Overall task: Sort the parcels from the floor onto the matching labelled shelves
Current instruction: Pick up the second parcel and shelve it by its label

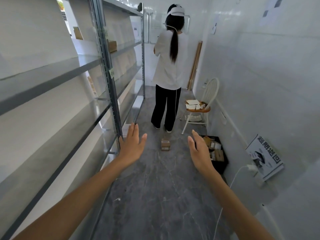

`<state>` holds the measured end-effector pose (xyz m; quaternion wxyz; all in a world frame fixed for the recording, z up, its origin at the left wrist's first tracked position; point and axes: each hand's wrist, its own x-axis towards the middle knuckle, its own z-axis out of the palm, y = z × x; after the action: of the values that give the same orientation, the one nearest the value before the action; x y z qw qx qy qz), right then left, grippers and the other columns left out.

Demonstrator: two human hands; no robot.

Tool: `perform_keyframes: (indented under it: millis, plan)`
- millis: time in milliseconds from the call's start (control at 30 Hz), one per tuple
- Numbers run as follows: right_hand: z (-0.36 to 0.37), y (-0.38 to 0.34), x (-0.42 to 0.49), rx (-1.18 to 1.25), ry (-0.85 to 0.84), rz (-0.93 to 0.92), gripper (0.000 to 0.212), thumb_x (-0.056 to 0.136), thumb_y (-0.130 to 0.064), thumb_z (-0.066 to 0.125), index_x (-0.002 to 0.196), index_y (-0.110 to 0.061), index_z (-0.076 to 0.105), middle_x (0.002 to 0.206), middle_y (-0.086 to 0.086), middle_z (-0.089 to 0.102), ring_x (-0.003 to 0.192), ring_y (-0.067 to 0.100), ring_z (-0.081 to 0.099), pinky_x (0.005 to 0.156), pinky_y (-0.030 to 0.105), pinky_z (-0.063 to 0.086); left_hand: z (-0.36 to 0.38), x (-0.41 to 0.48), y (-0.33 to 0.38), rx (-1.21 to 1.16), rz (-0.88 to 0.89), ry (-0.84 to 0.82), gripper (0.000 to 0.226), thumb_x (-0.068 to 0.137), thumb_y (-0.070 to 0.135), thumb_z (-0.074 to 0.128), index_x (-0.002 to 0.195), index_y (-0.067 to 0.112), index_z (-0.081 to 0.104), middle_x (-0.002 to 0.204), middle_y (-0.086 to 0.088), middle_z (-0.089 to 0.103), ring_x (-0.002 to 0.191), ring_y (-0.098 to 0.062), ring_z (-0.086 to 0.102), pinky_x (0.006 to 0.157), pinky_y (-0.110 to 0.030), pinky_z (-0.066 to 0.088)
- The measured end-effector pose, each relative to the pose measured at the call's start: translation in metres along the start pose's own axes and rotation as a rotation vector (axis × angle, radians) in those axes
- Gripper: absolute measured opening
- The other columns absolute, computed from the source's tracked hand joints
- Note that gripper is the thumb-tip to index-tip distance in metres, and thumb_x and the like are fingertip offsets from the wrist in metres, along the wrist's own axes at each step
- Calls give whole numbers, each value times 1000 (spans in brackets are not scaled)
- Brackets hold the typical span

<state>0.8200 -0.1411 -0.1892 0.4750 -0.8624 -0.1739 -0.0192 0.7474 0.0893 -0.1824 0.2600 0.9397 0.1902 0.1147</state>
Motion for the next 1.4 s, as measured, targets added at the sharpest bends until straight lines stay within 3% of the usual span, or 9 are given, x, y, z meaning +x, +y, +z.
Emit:
perform_keyframes:
  millis: [300,433,700,800,867,1000,1100,1267,1400]
  plan:
    - [41,-10,66,34,-21,43,53,100,-38,29,148,-17,24,156,3,24,145,17,17,119,40,15,4,82,-12,-119,69,4,69,97,45,29,150,12,0,160,-3,-1,147,-19,5,118,-52,9]
    - [48,-11,94,39,13,34,49,101,-33,27,147,-14,26,153,5,30,142,17,24,116,31,17,5,112,-20,-178,92,17,69,98,42,32,150,10,0,160,-6,1,148,-20,4,119,-46,10]
    - [53,10,143,34,30,72,50,101,-32,26,146,-11,28,150,7,35,140,20,28,116,35,22,29,162,-21,-206,86,-13,69,97,44,33,150,11,4,160,-6,5,147,-20,5,120,-44,12]
    - [55,22,171,-6,24,86,48,102,-29,27,145,-8,30,136,12,50,133,26,39,109,34,28,45,185,-5,-232,78,-37,68,98,44,31,150,11,3,160,-5,3,148,-19,4,120,-44,9]
    - [56,32,194,-55,9,78,48,101,-31,26,145,-11,29,124,10,55,129,32,41,110,43,31,56,204,8,-253,73,-37,68,98,44,31,150,11,3,160,-5,2,148,-19,3,120,-45,9]
    - [47,56,241,-95,-11,65,49,101,-33,24,145,-14,29,129,17,55,129,32,40,108,49,30,77,246,26,-266,48,-34,68,98,43,31,150,11,2,160,-5,3,148,-19,4,120,-46,10]
    - [33,72,275,-116,3,21,47,101,-30,28,144,-10,32,101,4,57,110,27,50,106,50,33,93,277,41,-278,24,-26,68,98,42,31,150,11,0,160,-5,2,147,-19,5,120,-45,8]
    - [12,98,322,-209,-20,-33,45,99,-28,38,141,-10,39,137,11,52,131,22,42,114,41,25,123,325,66,-363,-45,-28,67,98,41,31,150,12,1,160,-5,2,148,-19,4,120,-45,6]
    - [1,109,355,-220,-57,-29,49,100,-32,35,144,-13,33,148,8,39,139,21,28,118,37,16,141,356,80,-328,-57,-15,67,98,43,30,150,12,4,160,-6,4,148,-19,5,120,-44,9]
